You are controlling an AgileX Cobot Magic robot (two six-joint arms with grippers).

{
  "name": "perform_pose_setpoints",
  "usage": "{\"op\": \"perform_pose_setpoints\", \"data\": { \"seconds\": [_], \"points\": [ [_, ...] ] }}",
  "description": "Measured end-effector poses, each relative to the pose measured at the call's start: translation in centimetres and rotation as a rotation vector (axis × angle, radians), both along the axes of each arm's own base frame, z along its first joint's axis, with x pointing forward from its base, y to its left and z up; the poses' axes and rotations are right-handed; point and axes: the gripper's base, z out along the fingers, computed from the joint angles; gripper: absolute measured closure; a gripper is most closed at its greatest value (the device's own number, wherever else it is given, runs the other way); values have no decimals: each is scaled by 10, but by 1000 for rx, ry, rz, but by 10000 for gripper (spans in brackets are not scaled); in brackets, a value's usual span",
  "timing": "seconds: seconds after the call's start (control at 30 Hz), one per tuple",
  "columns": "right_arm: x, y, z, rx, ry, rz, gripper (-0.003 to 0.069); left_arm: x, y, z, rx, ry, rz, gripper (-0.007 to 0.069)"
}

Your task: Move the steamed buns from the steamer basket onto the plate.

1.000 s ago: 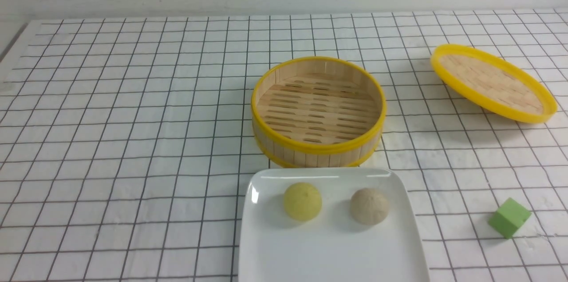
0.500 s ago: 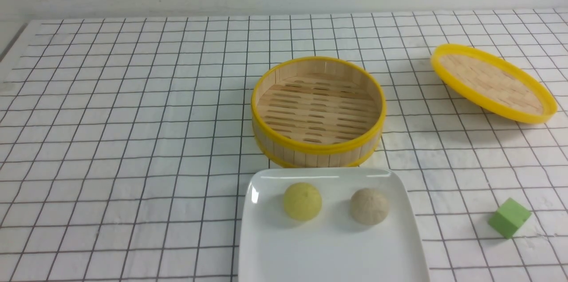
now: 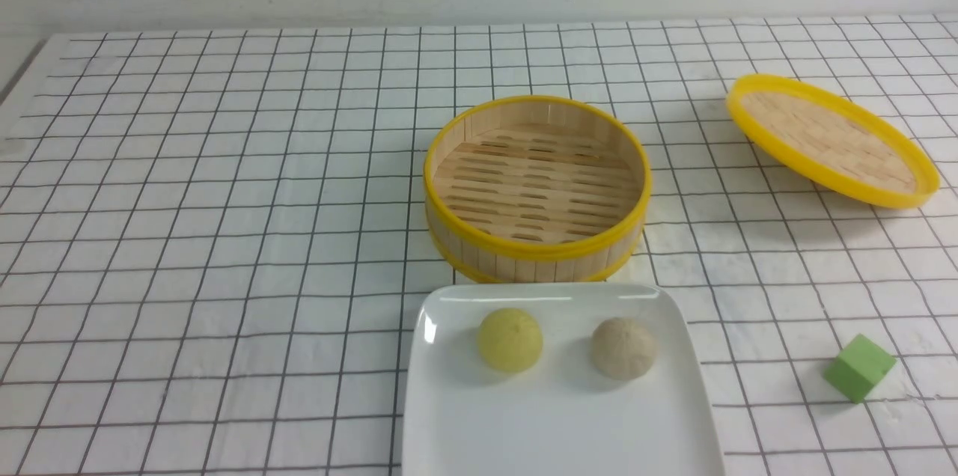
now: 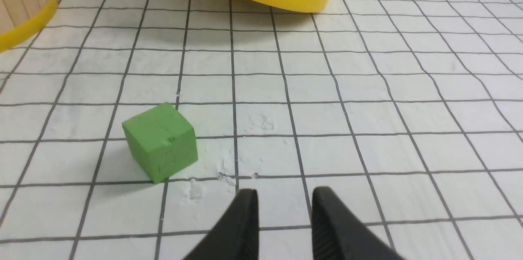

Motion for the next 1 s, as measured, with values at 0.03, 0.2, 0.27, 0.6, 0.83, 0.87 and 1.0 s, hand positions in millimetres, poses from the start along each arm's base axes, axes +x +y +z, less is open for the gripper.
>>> {"op": "perform_pose_setpoints", "data": {
  "seconds": [0.03, 0.2, 0.27, 0.6, 0.83, 0.87, 1.0],
  "points": [
    [0, 0, 0, -1, 0, 0, 442, 0, 0, 0, 0, 0, 0, 234],
    [0, 0, 0, -4, 1, 0, 441, 0, 0, 0, 0, 0, 0, 234],
    [0, 0, 0, -4, 1, 0, 439, 0, 0, 0, 0, 0, 0, 234],
    [0, 0, 0, -4, 1, 0, 428, 0, 0, 0, 0, 0, 0, 234],
    [0, 0, 0, -12, 2, 4, 421, 0, 0, 0, 3, -1, 2, 234],
    [0, 0, 0, -14, 2, 5, 421, 0, 0, 0, 3, -1, 2, 234],
    [0, 0, 0, -18, 3, 8, 421, 0, 0, 0, 3, -1, 2, 234]
  ]
}}
